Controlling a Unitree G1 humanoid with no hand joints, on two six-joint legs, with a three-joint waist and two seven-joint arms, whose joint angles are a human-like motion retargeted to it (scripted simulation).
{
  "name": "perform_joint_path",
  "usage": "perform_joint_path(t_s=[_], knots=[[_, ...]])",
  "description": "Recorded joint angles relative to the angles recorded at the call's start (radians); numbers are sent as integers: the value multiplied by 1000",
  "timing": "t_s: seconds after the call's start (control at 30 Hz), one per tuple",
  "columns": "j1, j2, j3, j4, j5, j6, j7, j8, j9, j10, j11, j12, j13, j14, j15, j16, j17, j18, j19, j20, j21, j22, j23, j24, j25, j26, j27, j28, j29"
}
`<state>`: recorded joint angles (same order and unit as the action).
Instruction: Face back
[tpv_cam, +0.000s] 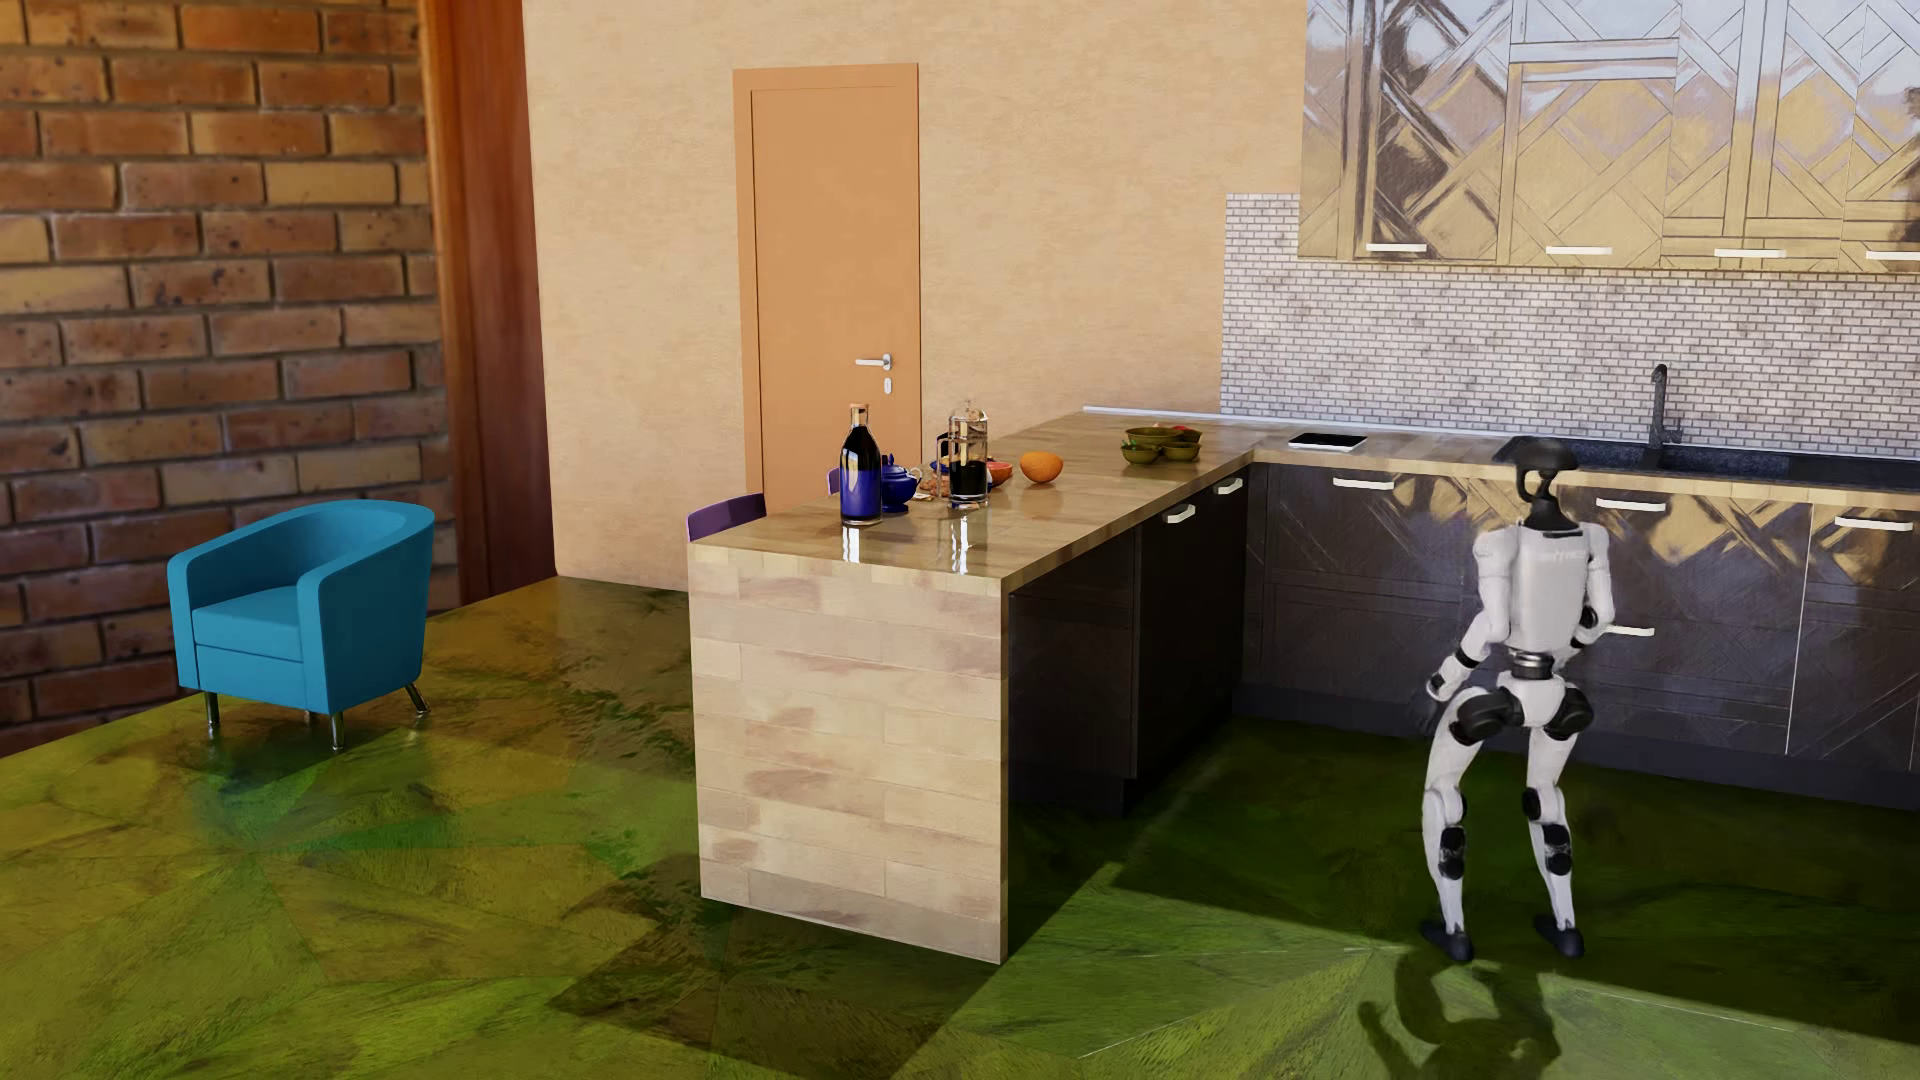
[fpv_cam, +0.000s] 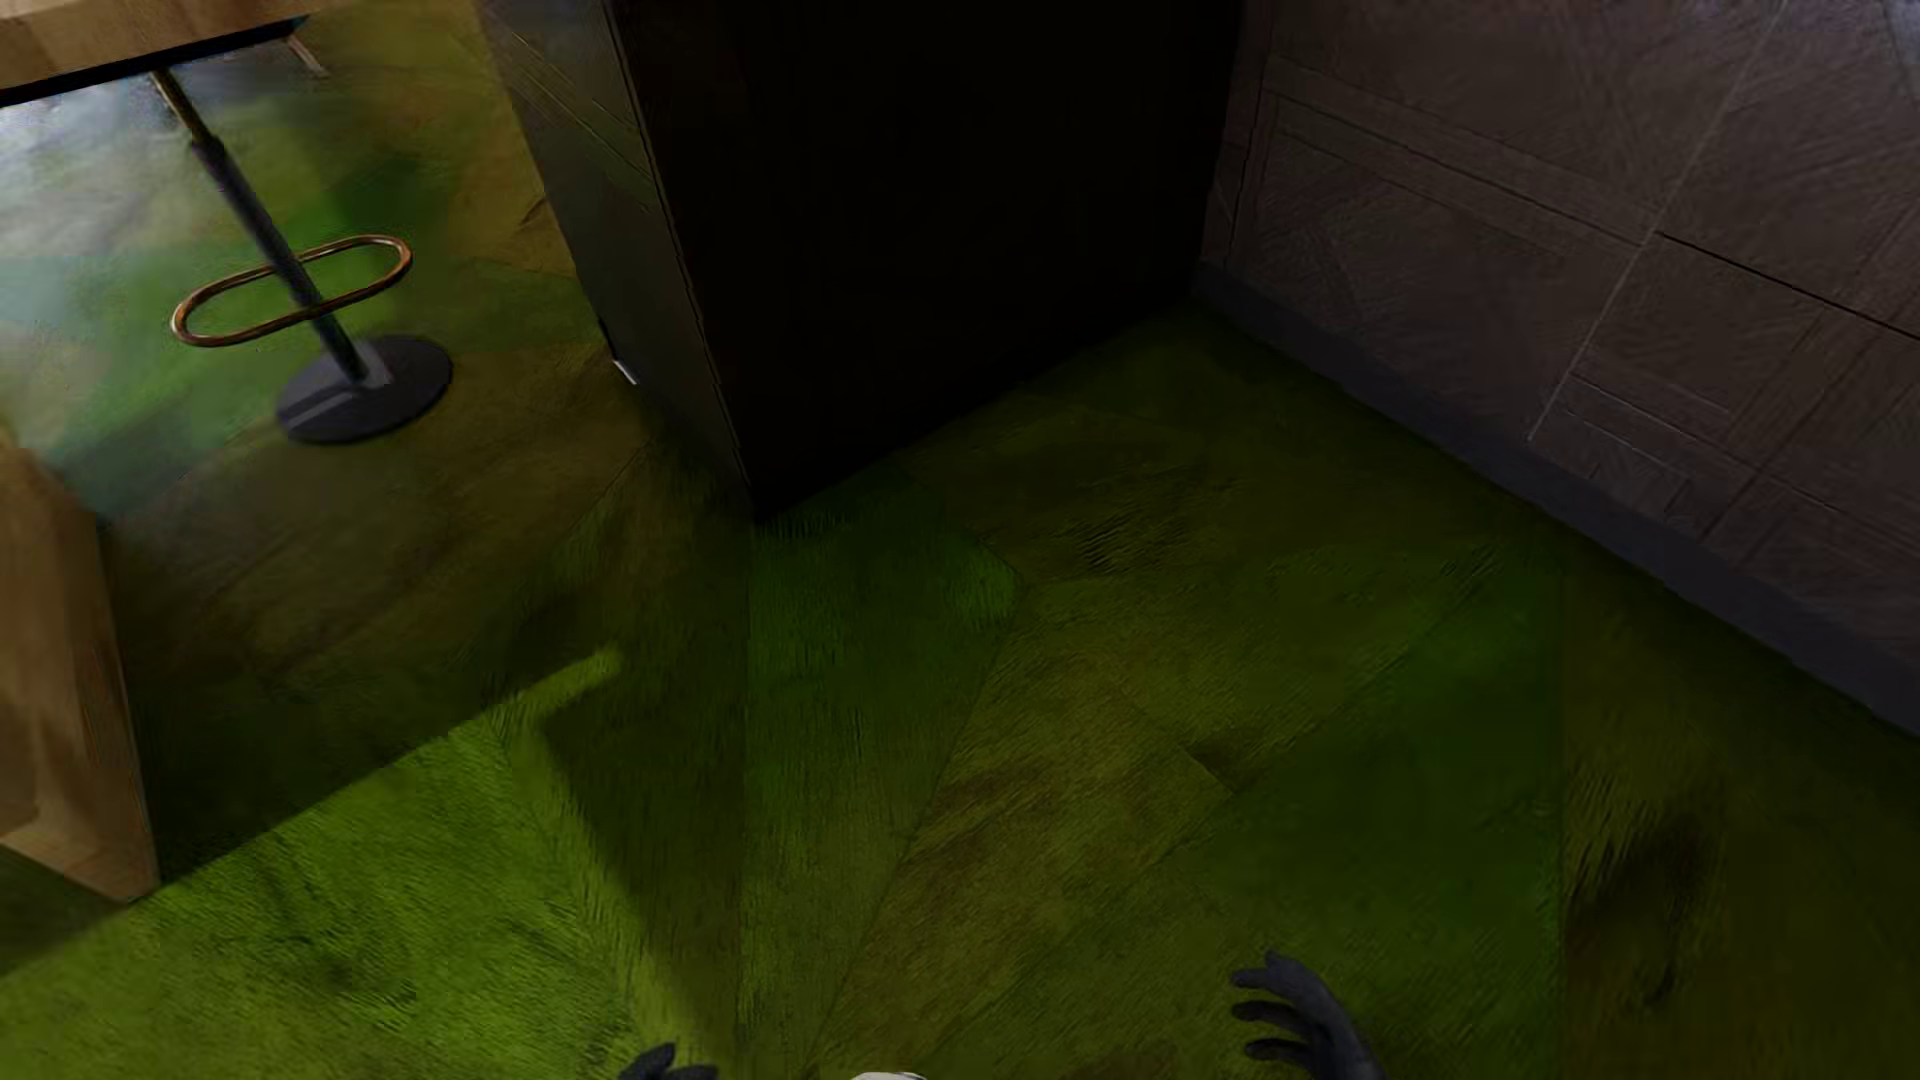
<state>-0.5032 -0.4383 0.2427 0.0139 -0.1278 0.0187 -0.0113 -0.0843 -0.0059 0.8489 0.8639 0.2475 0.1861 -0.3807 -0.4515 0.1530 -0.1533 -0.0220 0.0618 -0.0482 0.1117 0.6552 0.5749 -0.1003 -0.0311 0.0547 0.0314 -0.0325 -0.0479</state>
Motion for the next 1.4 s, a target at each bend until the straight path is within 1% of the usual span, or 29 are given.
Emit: perform_joint_path(t_s=[0.07, 0.13, 0.2, 0.27, 0.3, 0.37, 0.43, 0.47, 0.53, 0.57, 0.6, 0.67, 0.7, 0.73, 0.77, 0.83, 0.87, 0.9, 0.97, 1.0, 1.03, 1.07, 1.13, 1.17, 1.2, 1.23, 1.27, 1.33, 1.4], knots=[[11, 40, 39, -16, -5, 11, -34, -13, 12, -43, -42, -9, 11, 38, 24, -26, -21, 0, 5, 0, -12, -16, -28, -17, 18, 54, -27, 2, -2], [7, 48, 28, -50, 1, -18, -56, 61, 26, -72, -50, 40, -26, 68, 10, 7, 5, 0, 29, -1, -1, 26, -31, -30, 41, 76, -20, 16, 29], [4, 53, 61, -76, -17, -26, -75, 56, 43, -110, -67, 34, -35, 104, 15, -6, -6, 2, 28, 0, -8, 16, -38, -21, 52, 105, 15, 64, 69], [0, 84, 112, -65, -23, -23, -64, 35, 39, -153, -138, 28, -6, 113, 36, -18, 1, 32, 33, 2, 5, 5, -27, -15, 29, 122, 23, 78, 104], [2, 96, 88, -33, -21, -3, -34, 35, 53, -144, -122, 44, -17, 102, 46, -17, -15, 19, 40, 4, 3, -5, -23, -4, 12, 126, 28, 68, 126], [-15, 76, 37, -58, -25, -16, -41, 90, 47, -171, -83, 61, -37, 169, 25, -6, -10, 6, 33, 18, 4, 11, -24, 30, -25, 128, 43, 30, 147], [-37, 117, 73, -48, -40, -6, -27, 59, 34, -130, -138, 57, -19, 76, 6, -27, -22, 12, 76, 8, -6, 2, 2, 68, -53, 125, 45, 69, 160], [-48, 134, 75, -21, -37, 10, -7, 32, 33, -105, -147, 38, -13, 45, 10, -6, -33, 60, 55, 3, -3, 2, -19, 66, -48, 125, 48, 77, 164], [-32, 14, -3, -42, -33, 15, -50, 65, 50, -169, 99, 36, -34, 201, 141, 4, -20, 9, 59, 1, 10, 15, -55, 37, -21, 96, 43, 84, 141], [-25, -12, -28, -64, -6, -6, -70, 125, 48, -200, 91, 64, -27, 223, 134, -11, -9, 7, 46, 10, -9, 31, -25, 13, -13, 68, 25, 80, 130], [-32, 10, 12, -82, -7, -34, -71, 138, 37, -214, -92, 72, 9, 228, 67, -22, -21, 8, 41, 27, -35, 6, 0, -2, -7, 59, 10, 82, 123], [-53, 70, 63, -27, -16, -9, -23, 72, 51, -139, -144, 55, 14, 109, 77, -25, -45, 54, 96, -5, -14, -3, 17, 22, 10, 70, 25, 115, 97], [-88, 64, 47, 1, -18, 3, -4, 49, 45, -71, -115, 44, -16, 46, 58, -13, -47, 26, 57, 8, -12, 15, 12, 34, 11, 79, 30, 94, 83], [-102, 54, 17, 17, -26, 12, 4, 32, 52, -33, -49, 14, -30, 63, 36, 21, -30, 0, 48, -3, -20, 30, -17, 42, 4, 91, 31, 66, 68], [-115, -9, -18, -9, -21, -6, -14, 71, 44, -51, 73, -13, -15, 180, 46, 50, -5, 17, 56, 3, -12, 43, -49, 42, -4, 95, 18, 40, 53], [-122, -19, -39, -78, 34, -76, -42, 150, 25, -124, -13, 30, 28, 189, 1, 4, -20, 4, 30, 17, -17, 3, -2, 13, -29, 60, -6, 43, 59], [-122, 10, 10, -87, 35, -73, -58, 135, 24, -128, -70, 39, 36, 95, 25, -12, -56, 22, 30, 13, -9, -7, 30, -5, -41, 27, 17, 78, 74], [-124, 60, 28, -51, 26, -40, -10, 82, 36, -4, -116, 48, -2, -59, 42, -16, -66, 21, 28, 11, -33, -31, 38, -15, -44, 16, 55, 97, 91], [-79, 89, -6, 39, 8, 10, 63, 23, 32, 176, -96, 40, -56, -179, 10, -14, -61, -19, 33, 17, -36, -32, -20, 37, -14, 33, 61, 98, 103], [-31, 47, -30, 63, -1, 29, 33, 11, 21, 87, 9, 23, -53, -90, -5, 15, -31, 12, 43, -14, -22, -7, -24, 77, 5, 45, 18, 75, 88], [-23, -15, -64, 36, -26, 29, 15, 18, 40, 74, 166, 15, -56, -30, 61, 23, 3, 13, 51, -7, -1, 8, -21, 106, 18, 51, -10, 49, 66], [-20, -91, -77, 15, -13, 29, -11, 65, 53, 64, 298, 24, -52, -16, 216, 27, 13, 16, 56, -32, 12, 31, -30, 120, 20, 42, -14, 30, 48], [6, -159, -152, 3, 50, -22, -3, 133, 64, 13, 83, 103, -90, 14, 148, 15, 23, 11, 50, 7, -59, -1, 16, 122, 17, 36, -28, 11, 44], [7, -151, -185, -2, 60, -32, -6, 143, 58, 20, -91, 112, -67, 9, 183, 13, -18, 10, 37, 17, -75, -34, 25, 150, 16, 40, -43, 22, 55], [8, -136, -196, -1, 66, -34, -2, 151, 44, 22, -133, 68, -46, 5, 285, 22, -58, 10, 34, 2, -57, -23, 45, 174, 14, 35, -45, 13, 57], [16, -132, -209, 5, 68, -34, 8, 154, 32, 5, -152, 14, -26, 12, 293, 35, -63, 10, 33, -12, -59, -16, 33, 181, 11, 28, -32, -3, 52], [31, -113, -224, 9, 65, -25, 6, 144, 27, -23, -183, -44, 2, 26, 289, 36, -61, 11, 44, -9, -80, -24, 19, 172, 6, 24, -20, -25, 43], [56, -115, -259, 18, 65, -28, 9, 135, 17, -56, -148, -81, 5, 39, 149, 27, -26, 6, 66, 2, -75, 7, 17, 122, 6, -6, -8, -54, 31], [81, -86, -245, 14, 52, -42, 16, 134, 20, -80, -198, -93, 23, 47, 265, 28, -47, 2, 86, -5, -76, -29, 24, 78, 22, -14, -12, -71, 38]])
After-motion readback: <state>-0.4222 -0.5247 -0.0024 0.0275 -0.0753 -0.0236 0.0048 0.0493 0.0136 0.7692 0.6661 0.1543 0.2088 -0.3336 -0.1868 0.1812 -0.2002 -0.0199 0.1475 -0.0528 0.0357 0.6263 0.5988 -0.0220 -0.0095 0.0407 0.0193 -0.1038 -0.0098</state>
